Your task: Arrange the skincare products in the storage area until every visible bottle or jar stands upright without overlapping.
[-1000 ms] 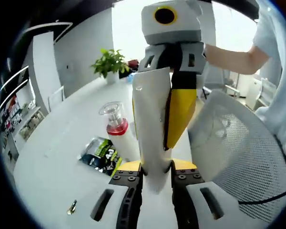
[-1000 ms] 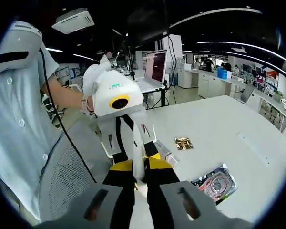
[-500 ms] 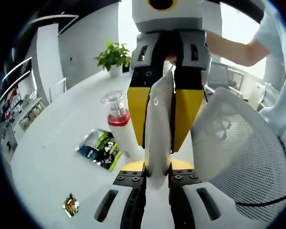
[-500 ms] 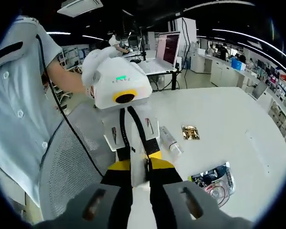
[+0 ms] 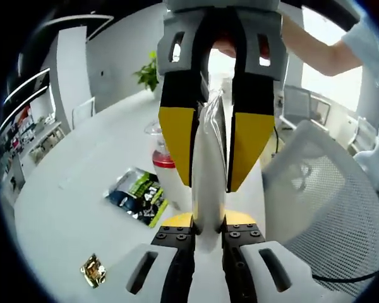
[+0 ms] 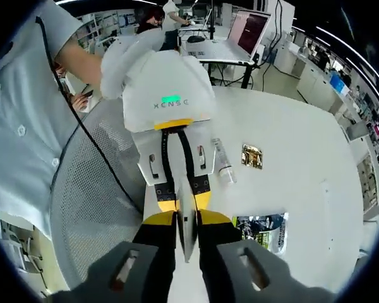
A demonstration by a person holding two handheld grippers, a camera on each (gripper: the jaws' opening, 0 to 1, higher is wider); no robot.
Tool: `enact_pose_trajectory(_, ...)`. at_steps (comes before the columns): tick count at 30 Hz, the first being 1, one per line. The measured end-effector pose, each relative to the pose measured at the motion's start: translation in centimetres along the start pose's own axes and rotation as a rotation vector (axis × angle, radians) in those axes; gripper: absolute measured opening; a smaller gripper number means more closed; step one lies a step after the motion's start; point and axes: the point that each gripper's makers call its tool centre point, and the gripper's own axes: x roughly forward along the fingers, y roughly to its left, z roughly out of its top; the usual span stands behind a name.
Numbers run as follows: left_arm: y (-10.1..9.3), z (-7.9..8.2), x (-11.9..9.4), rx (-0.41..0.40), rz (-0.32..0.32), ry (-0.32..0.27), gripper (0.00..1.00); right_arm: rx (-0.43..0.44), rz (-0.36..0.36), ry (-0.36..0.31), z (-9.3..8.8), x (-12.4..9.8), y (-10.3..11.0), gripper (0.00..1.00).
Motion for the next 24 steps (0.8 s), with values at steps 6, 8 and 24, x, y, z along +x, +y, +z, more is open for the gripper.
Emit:
enact_pose_trajectory(6,0.6,-0.4,0.3,-0.014,0.011,-0.003,0.10,-0.036,0.007,0.064,0.2,-0.3,-0.7,0.12)
enact_pose_trajectory(8,0.9,-0.5,0.5,-0.029,0.007,-0.009,0.10,-0.035,0.016,0.067,0.4,-0.3,-0.8,0.11)
enact_pose_trajectory(24,2.3,-0.7,1.8,-0.033,0.005,-0.013,0.10,-0.041,0.067,0.181,-1.2,0.9,-2.7,0.10)
